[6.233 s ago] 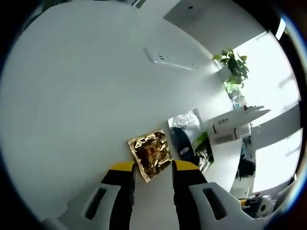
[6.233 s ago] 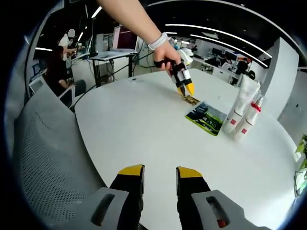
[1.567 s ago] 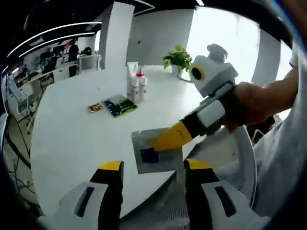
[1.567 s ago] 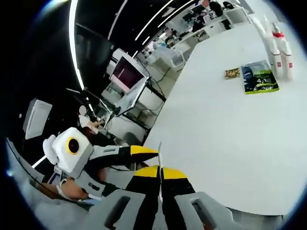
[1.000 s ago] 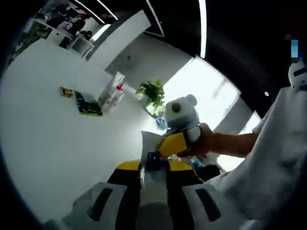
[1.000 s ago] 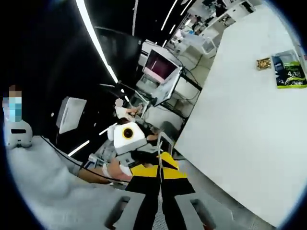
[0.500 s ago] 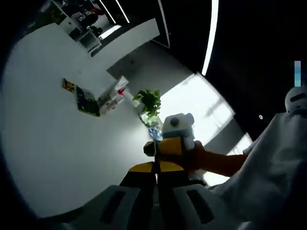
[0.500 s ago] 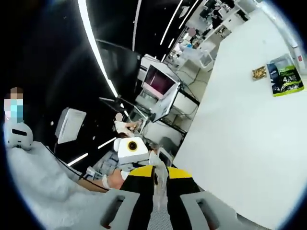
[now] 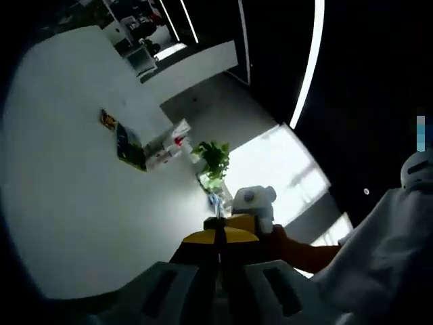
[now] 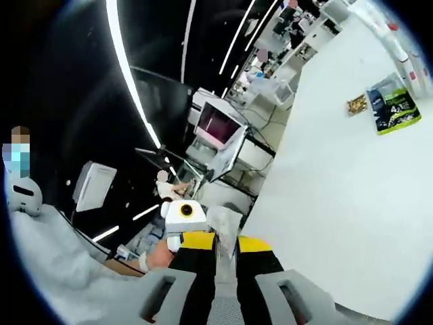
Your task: Arrange the skincare products in the storage area until every visible bottle or jar stands upright without overlapping.
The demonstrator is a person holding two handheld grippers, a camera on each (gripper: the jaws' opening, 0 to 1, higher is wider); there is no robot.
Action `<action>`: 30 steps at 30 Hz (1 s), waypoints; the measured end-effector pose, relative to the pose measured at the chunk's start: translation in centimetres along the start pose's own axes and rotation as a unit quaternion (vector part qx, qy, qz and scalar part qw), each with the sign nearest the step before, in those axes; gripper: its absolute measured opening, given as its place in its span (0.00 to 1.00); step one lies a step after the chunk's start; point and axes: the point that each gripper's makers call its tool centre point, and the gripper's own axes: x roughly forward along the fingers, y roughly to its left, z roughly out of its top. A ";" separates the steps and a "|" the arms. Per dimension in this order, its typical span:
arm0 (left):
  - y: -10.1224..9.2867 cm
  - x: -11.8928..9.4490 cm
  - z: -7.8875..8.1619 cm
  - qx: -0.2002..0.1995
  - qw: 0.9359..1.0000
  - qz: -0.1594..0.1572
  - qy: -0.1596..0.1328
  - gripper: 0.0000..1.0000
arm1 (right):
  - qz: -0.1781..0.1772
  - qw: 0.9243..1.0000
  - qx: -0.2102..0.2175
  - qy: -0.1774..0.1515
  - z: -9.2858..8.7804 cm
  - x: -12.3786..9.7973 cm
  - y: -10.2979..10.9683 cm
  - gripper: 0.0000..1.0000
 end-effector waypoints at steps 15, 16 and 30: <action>0.1 -0.7 1.5 -0.040 0.998 -0.014 -0.045 0.00 | 0.029 0.999 0.030 0.018 -1.0 -0.7 0.9 0.00; 0.1 -0.6 1.5 -0.034 0.998 -0.013 -0.046 0.00 | 0.029 0.999 0.029 0.019 -1.1 -0.7 0.9 0.00; 0.1 -0.1 0.8 -0.030 0.999 -0.008 -0.025 0.01 | 0.027 0.994 0.083 -0.064 1.0 -1.3 0.3 0.00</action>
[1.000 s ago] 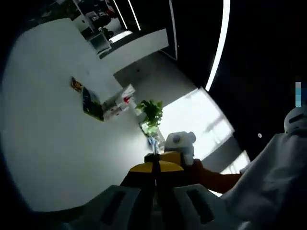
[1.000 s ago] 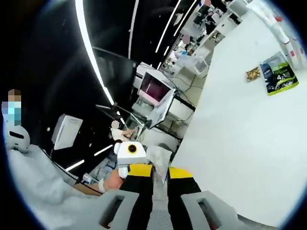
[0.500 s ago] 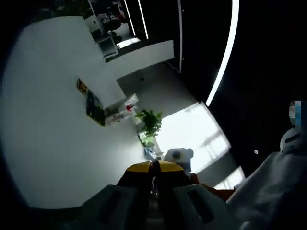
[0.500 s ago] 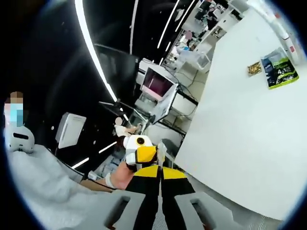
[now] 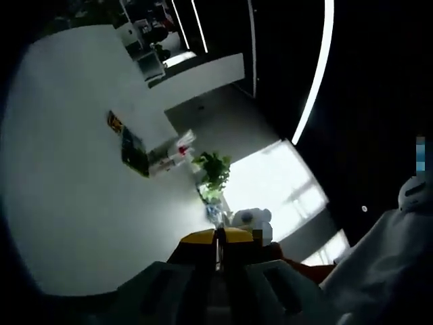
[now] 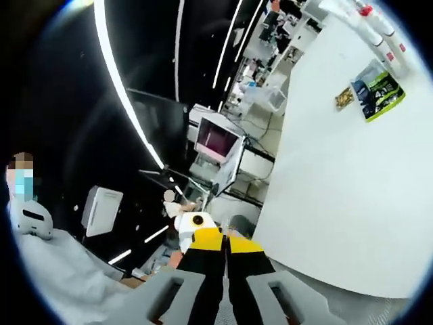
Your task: Arrange the skincare products in the storage area until every visible bottle or jar stands upright without overlapping.
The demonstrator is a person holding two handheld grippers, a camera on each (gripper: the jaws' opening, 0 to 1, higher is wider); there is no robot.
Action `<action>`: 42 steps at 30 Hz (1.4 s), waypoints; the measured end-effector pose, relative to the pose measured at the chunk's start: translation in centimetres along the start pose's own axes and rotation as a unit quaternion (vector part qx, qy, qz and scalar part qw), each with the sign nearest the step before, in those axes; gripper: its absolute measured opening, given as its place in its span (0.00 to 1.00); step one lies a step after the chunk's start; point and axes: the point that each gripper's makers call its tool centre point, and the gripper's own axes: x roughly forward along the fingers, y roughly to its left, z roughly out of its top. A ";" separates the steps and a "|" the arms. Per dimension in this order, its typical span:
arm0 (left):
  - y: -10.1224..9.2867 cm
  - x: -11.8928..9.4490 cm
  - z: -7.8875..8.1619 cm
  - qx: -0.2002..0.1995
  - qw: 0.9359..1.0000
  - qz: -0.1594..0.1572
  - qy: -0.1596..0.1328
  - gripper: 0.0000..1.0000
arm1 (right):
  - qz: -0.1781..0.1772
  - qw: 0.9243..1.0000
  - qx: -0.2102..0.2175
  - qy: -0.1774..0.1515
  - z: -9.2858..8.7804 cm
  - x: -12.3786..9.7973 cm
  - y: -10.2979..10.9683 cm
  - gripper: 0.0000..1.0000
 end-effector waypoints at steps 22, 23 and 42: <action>1.2 0.0 -0.4 0.023 0.999 0.036 0.014 0.00 | -0.045 0.998 -0.029 0.013 -2.0 1.2 -1.3 0.00; 1.2 0.0 -0.4 0.020 0.999 0.035 0.012 0.00 | -0.043 0.999 -0.027 0.010 -1.9 1.1 -1.2 0.00; 1.1 0.4 -1.6 0.008 0.999 0.022 0.049 0.00 | -0.047 0.997 -0.015 -0.051 0.3 0.7 -1.9 0.00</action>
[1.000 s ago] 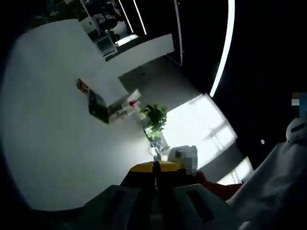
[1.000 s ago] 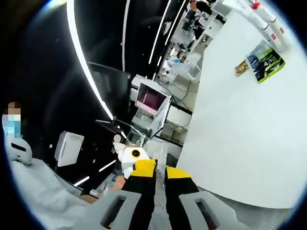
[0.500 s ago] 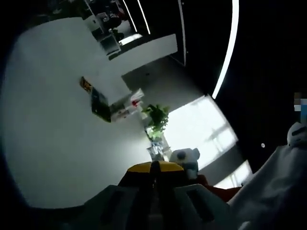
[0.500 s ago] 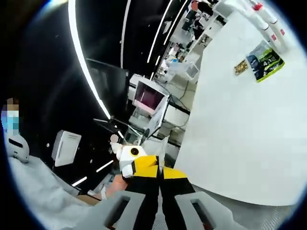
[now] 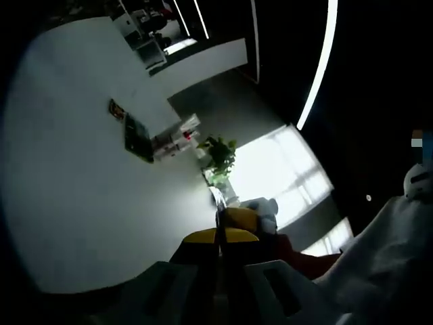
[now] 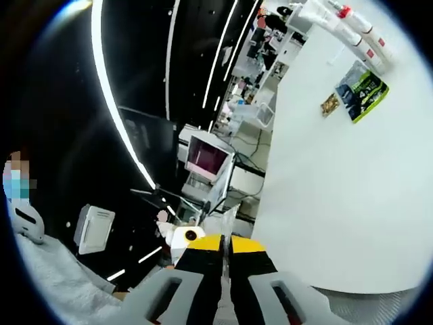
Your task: Arrange the skincare products in the storage area until every visible bottle or jar stands upright without overlapping.
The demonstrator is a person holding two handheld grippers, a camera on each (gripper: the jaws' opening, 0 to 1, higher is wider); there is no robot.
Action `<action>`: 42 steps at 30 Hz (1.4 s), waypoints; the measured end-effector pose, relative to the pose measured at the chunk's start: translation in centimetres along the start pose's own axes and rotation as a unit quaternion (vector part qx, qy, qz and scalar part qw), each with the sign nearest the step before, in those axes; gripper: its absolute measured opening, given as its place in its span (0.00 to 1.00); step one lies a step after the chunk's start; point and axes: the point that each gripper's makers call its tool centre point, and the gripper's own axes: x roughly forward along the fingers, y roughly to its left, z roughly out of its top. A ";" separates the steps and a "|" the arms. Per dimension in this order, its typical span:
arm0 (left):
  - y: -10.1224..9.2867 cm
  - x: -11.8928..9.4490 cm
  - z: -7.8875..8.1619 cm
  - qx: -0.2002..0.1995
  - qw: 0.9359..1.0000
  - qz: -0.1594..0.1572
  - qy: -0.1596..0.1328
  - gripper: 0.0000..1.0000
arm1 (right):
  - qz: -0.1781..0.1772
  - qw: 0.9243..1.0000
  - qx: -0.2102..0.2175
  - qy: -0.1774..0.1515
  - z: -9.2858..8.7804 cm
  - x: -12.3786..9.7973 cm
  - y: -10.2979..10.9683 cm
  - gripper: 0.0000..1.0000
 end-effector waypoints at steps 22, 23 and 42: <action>3.8 2.7 6.1 -0.033 0.999 0.023 0.025 0.00 | -0.305 0.814 -0.473 0.140 0.7 -7.9 -10.6 0.39; 4.0 3.0 6.5 -0.033 0.999 0.025 0.026 0.00 | -0.314 0.793 -0.499 0.155 0.8 -7.8 -10.9 0.40; 10.5 9.1 13.2 -0.033 0.994 0.081 0.060 0.00 | -0.367 0.766 -0.489 0.199 0.4 -9.0 -14.6 0.44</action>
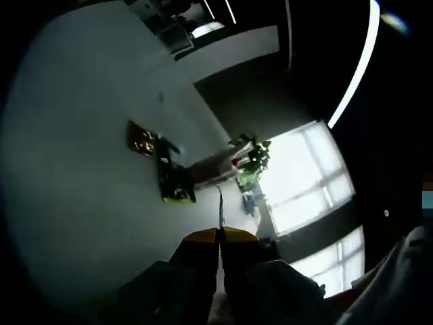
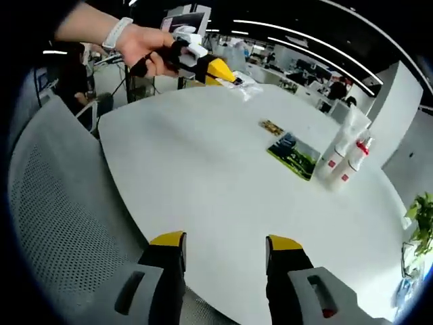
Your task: Arrange the skincare products in the storage area until every visible bottle or jar stands upright without overlapping.
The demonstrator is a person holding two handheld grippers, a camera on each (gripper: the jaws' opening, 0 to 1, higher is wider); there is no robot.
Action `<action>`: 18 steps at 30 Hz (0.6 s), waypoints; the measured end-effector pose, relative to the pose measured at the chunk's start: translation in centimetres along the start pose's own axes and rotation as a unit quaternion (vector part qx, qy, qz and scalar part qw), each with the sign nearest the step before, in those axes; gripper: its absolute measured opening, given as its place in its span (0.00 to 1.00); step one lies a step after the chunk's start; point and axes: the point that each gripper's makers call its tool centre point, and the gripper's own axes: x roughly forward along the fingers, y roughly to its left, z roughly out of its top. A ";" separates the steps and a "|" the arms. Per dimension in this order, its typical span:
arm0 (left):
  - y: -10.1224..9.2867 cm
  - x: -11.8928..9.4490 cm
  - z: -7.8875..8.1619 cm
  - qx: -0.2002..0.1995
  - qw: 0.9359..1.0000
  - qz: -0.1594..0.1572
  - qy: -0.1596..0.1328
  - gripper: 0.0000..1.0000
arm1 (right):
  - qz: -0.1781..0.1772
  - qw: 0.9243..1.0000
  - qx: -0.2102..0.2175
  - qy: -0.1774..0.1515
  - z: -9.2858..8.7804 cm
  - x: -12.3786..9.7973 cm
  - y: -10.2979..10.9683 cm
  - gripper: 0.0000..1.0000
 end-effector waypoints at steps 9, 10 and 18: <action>3.2 3.4 2.8 0.000 0.999 0.026 0.021 0.00 | 0.005 1.000 0.009 0.023 -1.1 0.3 0.0 0.44; 3.6 3.7 2.8 0.000 0.999 0.029 0.024 0.00 | 0.005 1.000 0.007 0.024 -1.2 0.2 0.0 0.43; 7.0 5.6 2.9 -0.024 0.997 0.061 0.035 0.00 | 0.005 0.999 0.010 0.034 -1.6 0.3 -0.1 0.42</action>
